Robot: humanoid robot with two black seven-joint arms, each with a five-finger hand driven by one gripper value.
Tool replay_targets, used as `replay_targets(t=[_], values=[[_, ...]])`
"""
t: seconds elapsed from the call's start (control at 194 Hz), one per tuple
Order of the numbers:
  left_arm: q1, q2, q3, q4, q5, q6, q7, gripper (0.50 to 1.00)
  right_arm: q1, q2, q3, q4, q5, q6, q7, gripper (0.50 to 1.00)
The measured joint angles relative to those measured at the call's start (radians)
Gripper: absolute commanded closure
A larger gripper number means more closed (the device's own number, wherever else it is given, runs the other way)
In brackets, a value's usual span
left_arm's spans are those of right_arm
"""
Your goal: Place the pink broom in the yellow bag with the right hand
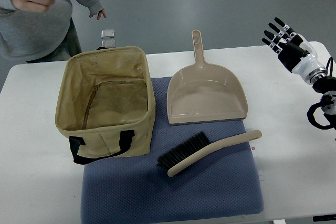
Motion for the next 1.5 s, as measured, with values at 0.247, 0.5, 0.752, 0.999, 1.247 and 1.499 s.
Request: replay_targets(t=[0.247,0.5,0.752,0.999,1.247,1.499], values=[[0.0,0.0,-0.011,-0.004,-0.001,-0.001,-0.004,0.5,0.002,0.0,0.0,0.0,0.0,0.0,0.0,0.57],[0.0,0.0,-0.005,0.002,-0.001,-0.01,-0.004,0.5,0.002,-0.001,0.0,0.0,0.0,0.0,0.0,0.57],[0.0,0.0,-0.001,0.001,0.0,-0.002,-0.003,0.5,0.003,-0.002,-0.001,0.0,-0.001,0.002,-0.001,0.57],[0.0,0.0,0.0,0.006,0.0,-0.002,-0.003,0.5,0.003,0.002,-0.007,0.003,-0.002,0.003,-0.003,0.57],[0.0,0.0,0.0,0.004,0.0,-0.002,-0.003,0.5,0.006,0.005,-0.015,0.007,-0.01,0.003,-0.003,0.57],[0.0,0.0,0.0,0.004,0.0,-0.002,-0.003,0.5,0.014,0.005,-0.017,0.007,-0.011,0.002,-0.003,0.57]])
